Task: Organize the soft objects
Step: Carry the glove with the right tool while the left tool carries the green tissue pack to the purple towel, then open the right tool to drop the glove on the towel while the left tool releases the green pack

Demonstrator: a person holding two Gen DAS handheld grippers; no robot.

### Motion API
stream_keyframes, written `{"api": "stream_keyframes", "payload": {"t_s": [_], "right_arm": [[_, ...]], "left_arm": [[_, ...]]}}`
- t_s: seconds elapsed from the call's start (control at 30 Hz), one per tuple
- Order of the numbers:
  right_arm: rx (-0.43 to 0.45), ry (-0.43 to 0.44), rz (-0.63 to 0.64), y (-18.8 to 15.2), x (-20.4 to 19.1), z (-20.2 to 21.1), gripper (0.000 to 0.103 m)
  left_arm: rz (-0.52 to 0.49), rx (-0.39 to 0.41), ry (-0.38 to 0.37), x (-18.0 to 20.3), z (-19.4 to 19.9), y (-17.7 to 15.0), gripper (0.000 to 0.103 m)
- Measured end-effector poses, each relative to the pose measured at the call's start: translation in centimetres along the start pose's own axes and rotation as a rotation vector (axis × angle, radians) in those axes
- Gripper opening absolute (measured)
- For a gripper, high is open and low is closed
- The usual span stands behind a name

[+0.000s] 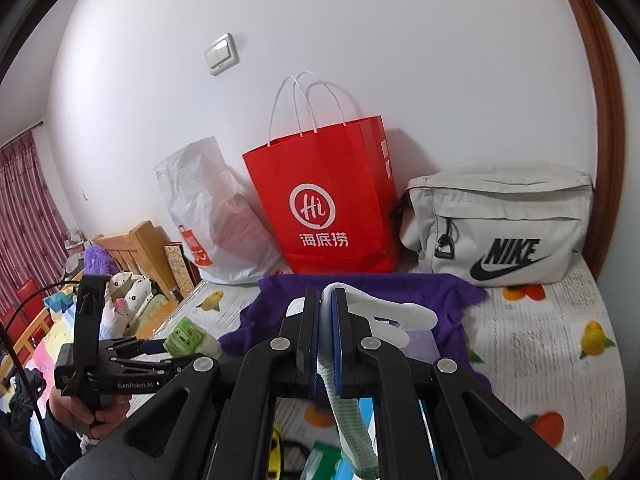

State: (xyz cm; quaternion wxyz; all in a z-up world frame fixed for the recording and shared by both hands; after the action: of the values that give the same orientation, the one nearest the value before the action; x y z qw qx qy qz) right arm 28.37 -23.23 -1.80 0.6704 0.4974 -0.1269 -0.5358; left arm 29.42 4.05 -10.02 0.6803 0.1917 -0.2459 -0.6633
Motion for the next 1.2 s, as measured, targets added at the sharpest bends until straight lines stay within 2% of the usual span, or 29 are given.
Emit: {"api": "stream_keyframes", "payload": {"t_s": [0.37,0.63,0.83,1.0,1.2], "right_arm": [[-0.047,-0.009,-0.003,2.5,3.1,-8.1,0.006],[-0.134,-0.023,-0.080,1.5,6.8,-12.9,0.006],[-0.199,-0.020,-0.114,0.1,7.9,-14.6,0.007],[-0.243,-0.050,-0.078,-0.8,8.1,-15.4,0.008],[-0.265,-0.066,-0.110,-1.2,9.4,-16.0,0.010]], "left_arm": [[0.008,-0.033,-0.024,-0.2,-4.4,3.4,0.072],[0.002,-0.096,-0.046,1.0,-8.5,5.0,0.072],[-0.021,-0.125,-0.034,2.2,-10.9,6.4,0.072],[-0.010,-0.152,-0.055,2.4,-12.5,6.3,0.072],[0.001,-0.188,-0.051,2.0,-13.8,5.8,0.072]]}}
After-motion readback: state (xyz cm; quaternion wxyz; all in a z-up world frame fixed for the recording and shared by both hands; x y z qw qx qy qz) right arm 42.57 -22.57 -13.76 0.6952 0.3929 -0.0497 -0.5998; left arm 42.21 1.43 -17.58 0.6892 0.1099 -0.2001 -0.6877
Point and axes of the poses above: each gripper's, at about its wrist camera, not at the fingertips, and z roughly against the way its jaws point, x to its right, y to its top, the point moved 3 cm from there along -z, roughly the way its jaws point, and after that the axes turned 5 degrees about y, right-handed, at the moved point
